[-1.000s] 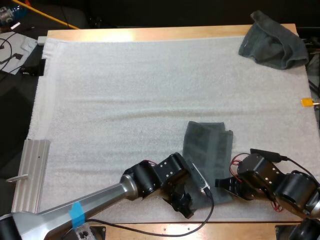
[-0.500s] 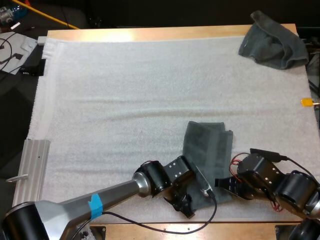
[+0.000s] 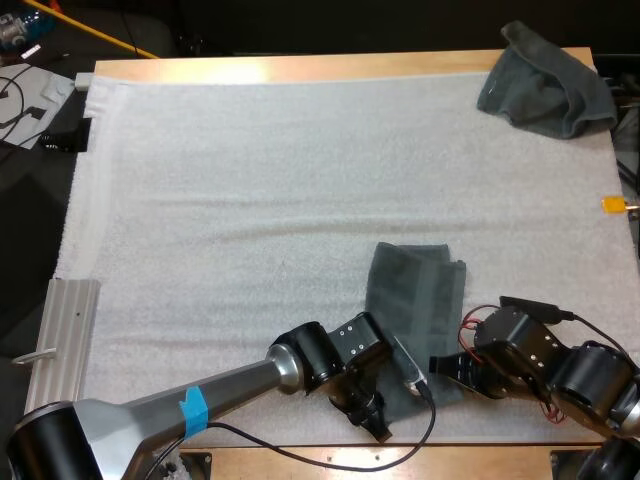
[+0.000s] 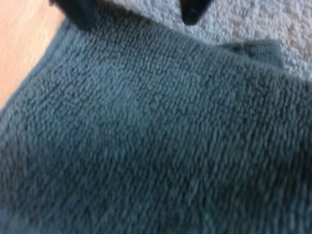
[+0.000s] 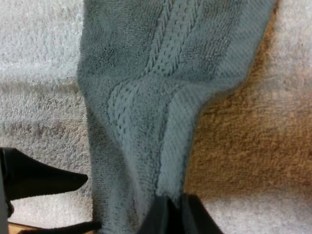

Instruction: Pick towel from pile, fold and stack

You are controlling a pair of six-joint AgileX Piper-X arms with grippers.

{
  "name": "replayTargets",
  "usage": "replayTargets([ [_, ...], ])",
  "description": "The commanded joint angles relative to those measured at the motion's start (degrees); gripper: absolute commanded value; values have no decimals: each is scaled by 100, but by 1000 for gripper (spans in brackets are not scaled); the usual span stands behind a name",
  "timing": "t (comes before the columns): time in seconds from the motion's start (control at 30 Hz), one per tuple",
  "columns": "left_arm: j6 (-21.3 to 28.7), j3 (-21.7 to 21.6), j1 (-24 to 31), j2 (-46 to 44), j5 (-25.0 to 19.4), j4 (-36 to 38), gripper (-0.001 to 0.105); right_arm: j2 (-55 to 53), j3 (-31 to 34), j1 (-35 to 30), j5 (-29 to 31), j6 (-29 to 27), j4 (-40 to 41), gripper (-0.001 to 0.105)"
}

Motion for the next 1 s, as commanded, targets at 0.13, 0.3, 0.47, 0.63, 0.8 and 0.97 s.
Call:
replayTargets([
  [0.13, -76, -131, 12, 40, -81, 252, 5, -35, -30, -8, 70, -5, 31, 0],
  [0.3, -53, -321, -12, -19, -28, 484, 0, -32, -35, -5, 19, -67, 36, 0],
  [0.47, -33, -422, -11, -338, 51, 605, 0, -12, -46, -5, -7, -94, 28, 0],
  [0.63, -4, -463, -9, -689, 21, 797, 0, 7, -53, -4, -15, -138, -16, 0],
  [0.8, 95, -444, -6, -1161, -244, 1046, 0, 57, -70, 31, 52, -39, -106, 0],
  [0.97, 178, -449, 122, -1417, -580, 1127, 0, 219, -74, 18, 242, 156, -377, 0],
])
